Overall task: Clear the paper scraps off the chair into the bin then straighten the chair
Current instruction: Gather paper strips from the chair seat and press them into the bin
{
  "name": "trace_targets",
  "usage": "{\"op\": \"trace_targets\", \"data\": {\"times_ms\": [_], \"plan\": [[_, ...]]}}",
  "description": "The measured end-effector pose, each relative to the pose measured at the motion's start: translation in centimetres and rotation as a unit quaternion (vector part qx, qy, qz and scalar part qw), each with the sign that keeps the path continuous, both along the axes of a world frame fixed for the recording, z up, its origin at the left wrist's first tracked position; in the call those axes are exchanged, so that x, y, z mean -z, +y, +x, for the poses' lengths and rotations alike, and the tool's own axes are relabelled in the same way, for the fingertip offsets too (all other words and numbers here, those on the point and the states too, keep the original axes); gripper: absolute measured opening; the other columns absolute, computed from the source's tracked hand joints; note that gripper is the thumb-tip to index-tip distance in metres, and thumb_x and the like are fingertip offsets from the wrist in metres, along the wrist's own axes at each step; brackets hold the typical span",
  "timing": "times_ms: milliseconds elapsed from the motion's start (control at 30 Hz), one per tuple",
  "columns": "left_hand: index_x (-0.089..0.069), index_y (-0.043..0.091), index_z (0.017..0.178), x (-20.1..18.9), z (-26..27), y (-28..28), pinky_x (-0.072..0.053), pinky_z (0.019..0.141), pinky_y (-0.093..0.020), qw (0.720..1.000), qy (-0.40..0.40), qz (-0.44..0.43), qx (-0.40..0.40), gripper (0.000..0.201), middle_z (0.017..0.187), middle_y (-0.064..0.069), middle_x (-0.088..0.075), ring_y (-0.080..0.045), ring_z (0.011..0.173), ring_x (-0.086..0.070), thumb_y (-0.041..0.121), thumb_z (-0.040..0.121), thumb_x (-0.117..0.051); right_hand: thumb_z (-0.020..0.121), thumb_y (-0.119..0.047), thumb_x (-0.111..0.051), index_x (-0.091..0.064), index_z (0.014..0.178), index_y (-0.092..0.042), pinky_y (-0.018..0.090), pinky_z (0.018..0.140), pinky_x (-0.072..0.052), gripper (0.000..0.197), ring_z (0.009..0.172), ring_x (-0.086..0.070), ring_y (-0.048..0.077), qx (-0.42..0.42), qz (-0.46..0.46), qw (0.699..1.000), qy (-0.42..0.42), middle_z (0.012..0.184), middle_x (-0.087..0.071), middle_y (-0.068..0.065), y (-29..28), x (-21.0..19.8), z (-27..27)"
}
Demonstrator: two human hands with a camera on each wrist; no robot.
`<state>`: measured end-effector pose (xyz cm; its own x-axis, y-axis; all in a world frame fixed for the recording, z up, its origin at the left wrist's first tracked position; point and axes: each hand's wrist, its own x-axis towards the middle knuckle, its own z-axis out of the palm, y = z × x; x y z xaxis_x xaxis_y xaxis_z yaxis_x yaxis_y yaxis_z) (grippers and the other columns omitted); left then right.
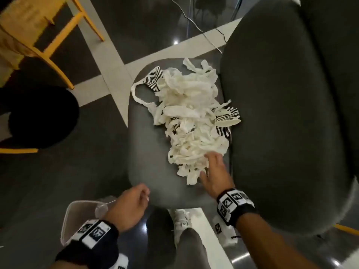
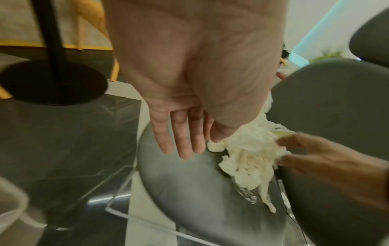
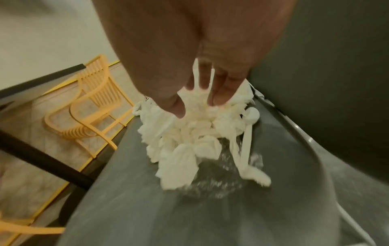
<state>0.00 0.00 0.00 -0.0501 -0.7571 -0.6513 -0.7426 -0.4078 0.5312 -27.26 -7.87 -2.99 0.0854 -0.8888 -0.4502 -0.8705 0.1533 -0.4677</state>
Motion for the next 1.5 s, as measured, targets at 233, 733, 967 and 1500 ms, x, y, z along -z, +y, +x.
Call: {"op": "trace_targets", "data": {"times_ms": [233, 733, 967, 1500], "plan": [[-0.026, 0.037, 0.144, 3.3, -7.6, -7.6, -0.052, 0.100, -0.041, 0.998, 0.039, -0.044, 0.000, 0.068, 0.129, 0.009, -0.048, -0.013, 0.112, -0.057, 0.027, 0.089, -0.066, 0.091, -0.035, -0.062, -0.059, 0.129, -0.034, 0.045, 0.102, -0.043, 0.038, 0.120, -0.046, 0.030, -0.111, -0.070, 0.985, 0.116, 0.139, -0.049, 0.005, -6.3, 2.3, -0.8], [-0.068, 0.023, 0.111, 2.2, -10.1, -7.1, -0.054, 0.078, -0.016, 0.959, 0.198, -0.136, -0.154, 0.028, 0.101, 0.010, -0.074, -0.001, 0.095, -0.070, 0.010, 0.086, -0.070, 0.094, -0.030, -0.060, -0.053, 0.128, -0.019, 0.019, 0.093, -0.045, 0.036, 0.111, -0.055, 0.005, -0.005, -0.067, 0.966, -0.251, 0.121, -0.056, -0.008, 0.2, -3.2, 1.4], [-0.062, 0.010, 0.076, 1.0, -4.5, -6.8, -0.055, 0.067, -0.047, 0.921, 0.143, -0.171, -0.319, 0.009, 0.077, -0.011, -0.069, -0.023, 0.075, -0.067, 0.006, 0.083, -0.058, 0.084, -0.049, -0.064, -0.011, 0.155, -0.040, 0.056, 0.115, -0.031, 0.089, 0.148, -0.021, 0.028, -0.152, 0.037, 0.986, 0.055, 0.165, -0.016, -0.003, -0.2, 4.1, 0.2], [-0.072, 0.017, 0.099, -0.2, 3.8, -4.5, -0.055, 0.075, -0.018, 0.931, 0.098, -0.177, -0.304, 0.034, 0.096, 0.003, -0.072, -0.007, 0.089, -0.069, -0.007, 0.091, -0.049, 0.091, -0.018, -0.058, -0.062, 0.124, -0.025, 0.048, 0.082, -0.055, 0.034, 0.109, -0.059, 0.034, -0.403, 0.056, 0.910, 0.077, 0.126, -0.054, 0.008, 2.4, 6.4, 3.0]]}}
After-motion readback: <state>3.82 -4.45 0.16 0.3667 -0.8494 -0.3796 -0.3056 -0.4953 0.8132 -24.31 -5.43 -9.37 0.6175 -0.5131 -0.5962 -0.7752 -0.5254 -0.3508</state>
